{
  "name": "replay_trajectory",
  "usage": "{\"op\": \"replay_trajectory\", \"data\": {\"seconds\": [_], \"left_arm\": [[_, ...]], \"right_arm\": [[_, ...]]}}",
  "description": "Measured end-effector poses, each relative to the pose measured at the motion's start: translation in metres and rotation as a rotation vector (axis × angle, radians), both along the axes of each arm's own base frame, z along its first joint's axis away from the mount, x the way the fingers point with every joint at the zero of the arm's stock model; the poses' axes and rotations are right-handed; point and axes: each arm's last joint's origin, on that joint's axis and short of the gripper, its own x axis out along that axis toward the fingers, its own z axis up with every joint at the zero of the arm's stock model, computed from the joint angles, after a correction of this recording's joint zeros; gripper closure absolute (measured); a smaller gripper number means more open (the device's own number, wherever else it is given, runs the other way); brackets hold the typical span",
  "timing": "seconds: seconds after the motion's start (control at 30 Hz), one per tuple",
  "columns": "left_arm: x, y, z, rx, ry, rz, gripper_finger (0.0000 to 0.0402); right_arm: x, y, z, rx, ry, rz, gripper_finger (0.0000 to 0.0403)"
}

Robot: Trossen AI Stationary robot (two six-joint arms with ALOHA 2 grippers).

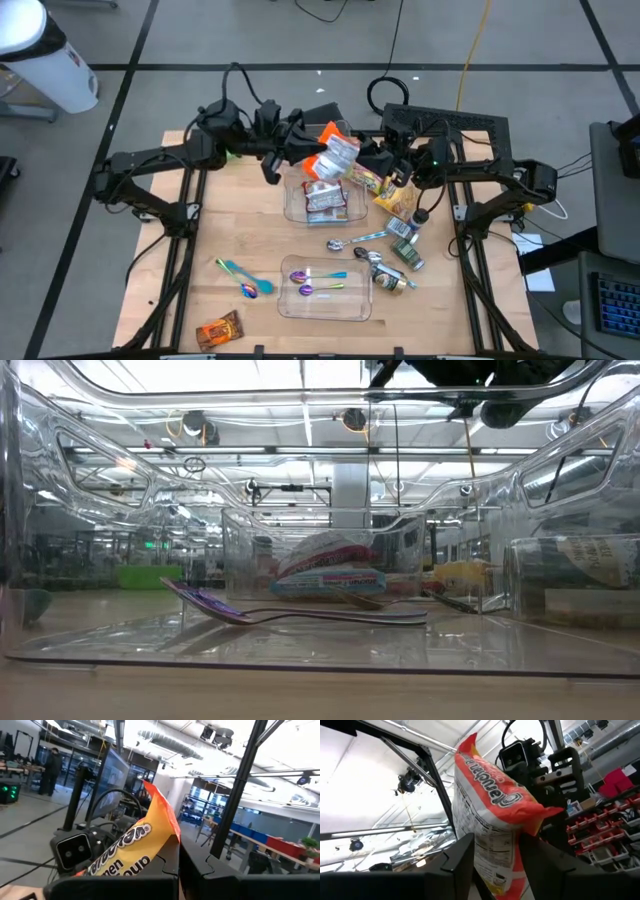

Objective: Pick & Place Food Item
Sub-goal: Put the orange noodle pack into the middle transparent bin

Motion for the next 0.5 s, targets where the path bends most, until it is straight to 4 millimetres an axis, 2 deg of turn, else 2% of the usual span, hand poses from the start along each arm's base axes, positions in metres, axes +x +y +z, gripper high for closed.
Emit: {"op": "replay_trajectory", "data": {"seconds": [0.17, 0.43, 0.5], "left_arm": [[0.0, -0.0002, 0.0, -0.001, 0.0, -0.001, 0.0401], [0.0016, 0.0004, -0.0059, -0.019, 0.066, 0.005, 0.0401], [0.0018, 0.0005, -0.0078, -0.024, 0.088, 0.005, 0.0401]], "right_arm": [[-0.0004, 0.0007, 0.0001, -0.012, 0.002, 0.019, 0.0294], [-0.0008, 0.0008, 0.0002, -0.003, 0.012, 0.048, 0.0391], [-0.0014, -0.0005, -0.0001, 0.0, 0.026, 0.074, 0.0397]]}}
